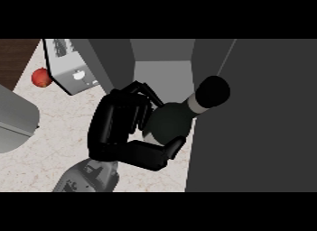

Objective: Pick up the wine, place it into the cabinet and close the cabinet

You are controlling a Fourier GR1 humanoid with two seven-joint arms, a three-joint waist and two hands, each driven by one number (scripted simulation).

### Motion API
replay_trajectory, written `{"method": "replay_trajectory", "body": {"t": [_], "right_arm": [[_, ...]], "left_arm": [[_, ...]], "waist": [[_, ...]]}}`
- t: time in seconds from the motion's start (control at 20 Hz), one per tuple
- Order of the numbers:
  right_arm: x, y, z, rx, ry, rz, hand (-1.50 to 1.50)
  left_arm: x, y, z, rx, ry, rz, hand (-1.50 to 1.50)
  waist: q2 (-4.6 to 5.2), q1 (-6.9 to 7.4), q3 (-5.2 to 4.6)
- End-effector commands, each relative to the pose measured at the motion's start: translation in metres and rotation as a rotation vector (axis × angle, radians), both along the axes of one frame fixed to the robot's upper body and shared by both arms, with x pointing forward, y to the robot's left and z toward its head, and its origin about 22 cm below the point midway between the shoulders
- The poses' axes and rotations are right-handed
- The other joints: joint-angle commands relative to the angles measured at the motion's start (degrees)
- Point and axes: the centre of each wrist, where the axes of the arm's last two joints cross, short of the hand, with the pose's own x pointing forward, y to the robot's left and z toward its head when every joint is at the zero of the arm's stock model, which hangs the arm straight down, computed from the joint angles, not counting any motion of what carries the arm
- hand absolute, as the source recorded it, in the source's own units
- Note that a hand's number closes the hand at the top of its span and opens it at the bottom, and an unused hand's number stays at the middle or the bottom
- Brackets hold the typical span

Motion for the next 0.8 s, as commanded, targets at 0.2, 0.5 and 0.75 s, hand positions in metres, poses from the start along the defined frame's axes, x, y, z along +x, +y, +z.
{"method": "replay_trajectory", "body": {"t": [0.2, 0.5, 0.75], "right_arm": [[-0.034, -0.010, 0.012, 0.009, -0.024, 0.060, -1.50], [-0.020, -0.008, 0.020, 0.031, -0.037, 0.067, -1.50], [-0.022, -0.011, 0.012, 0.014, -0.029, 0.043, -1.50]], "left_arm": [[-0.003, -0.024, 0.008, 0.023, 0.009, 0.060, 1.50], [0.027, -0.039, 0.006, 0.055, -0.018, 0.096, 1.50], [0.041, -0.038, 0.001, 0.042, -0.028, 0.105, 1.50]], "waist": [[-0.11, 0.12, 0.00], [0.04, -0.02, -0.03], [0.04, 0.02, -0.01]]}}
